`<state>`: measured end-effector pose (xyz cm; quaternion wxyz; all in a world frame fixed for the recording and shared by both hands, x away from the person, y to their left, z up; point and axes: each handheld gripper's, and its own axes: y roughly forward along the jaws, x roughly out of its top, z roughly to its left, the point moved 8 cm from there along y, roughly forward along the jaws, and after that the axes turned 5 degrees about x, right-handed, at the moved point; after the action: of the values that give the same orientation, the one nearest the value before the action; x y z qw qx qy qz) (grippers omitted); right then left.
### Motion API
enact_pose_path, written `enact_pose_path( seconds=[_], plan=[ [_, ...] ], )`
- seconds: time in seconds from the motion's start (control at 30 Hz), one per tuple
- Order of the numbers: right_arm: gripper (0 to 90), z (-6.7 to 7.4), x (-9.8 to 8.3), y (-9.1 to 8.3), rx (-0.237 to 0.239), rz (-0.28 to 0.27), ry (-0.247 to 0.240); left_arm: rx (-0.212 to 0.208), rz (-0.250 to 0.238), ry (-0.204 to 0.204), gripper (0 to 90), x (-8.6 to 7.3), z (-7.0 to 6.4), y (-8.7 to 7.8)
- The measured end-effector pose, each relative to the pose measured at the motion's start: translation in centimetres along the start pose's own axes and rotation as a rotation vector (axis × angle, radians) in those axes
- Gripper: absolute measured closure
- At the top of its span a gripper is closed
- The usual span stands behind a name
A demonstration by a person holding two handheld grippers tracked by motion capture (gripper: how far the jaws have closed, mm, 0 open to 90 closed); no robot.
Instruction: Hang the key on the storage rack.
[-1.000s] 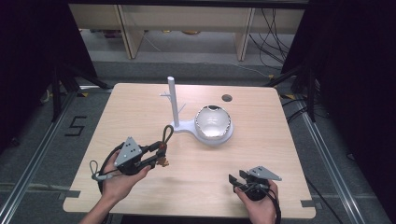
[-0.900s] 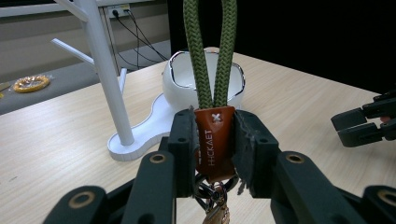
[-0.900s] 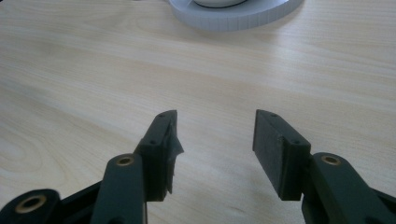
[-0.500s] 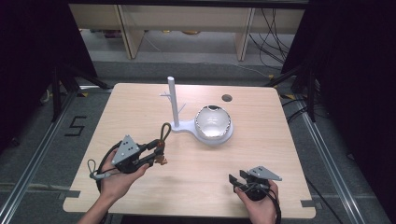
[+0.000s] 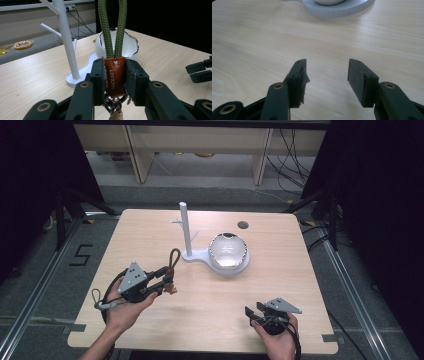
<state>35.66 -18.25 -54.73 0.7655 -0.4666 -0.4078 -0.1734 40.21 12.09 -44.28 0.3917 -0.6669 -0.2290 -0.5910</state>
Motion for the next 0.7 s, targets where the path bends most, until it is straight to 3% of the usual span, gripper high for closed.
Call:
enact_pose_path(
  seconds=[0.7],
  plan=[
    [50.2,0.0,0.0,0.1,-0.005,0.001,0.000,0.038,0.007,-0.006,68.9,0.0,1.9,0.4]
  ],
)
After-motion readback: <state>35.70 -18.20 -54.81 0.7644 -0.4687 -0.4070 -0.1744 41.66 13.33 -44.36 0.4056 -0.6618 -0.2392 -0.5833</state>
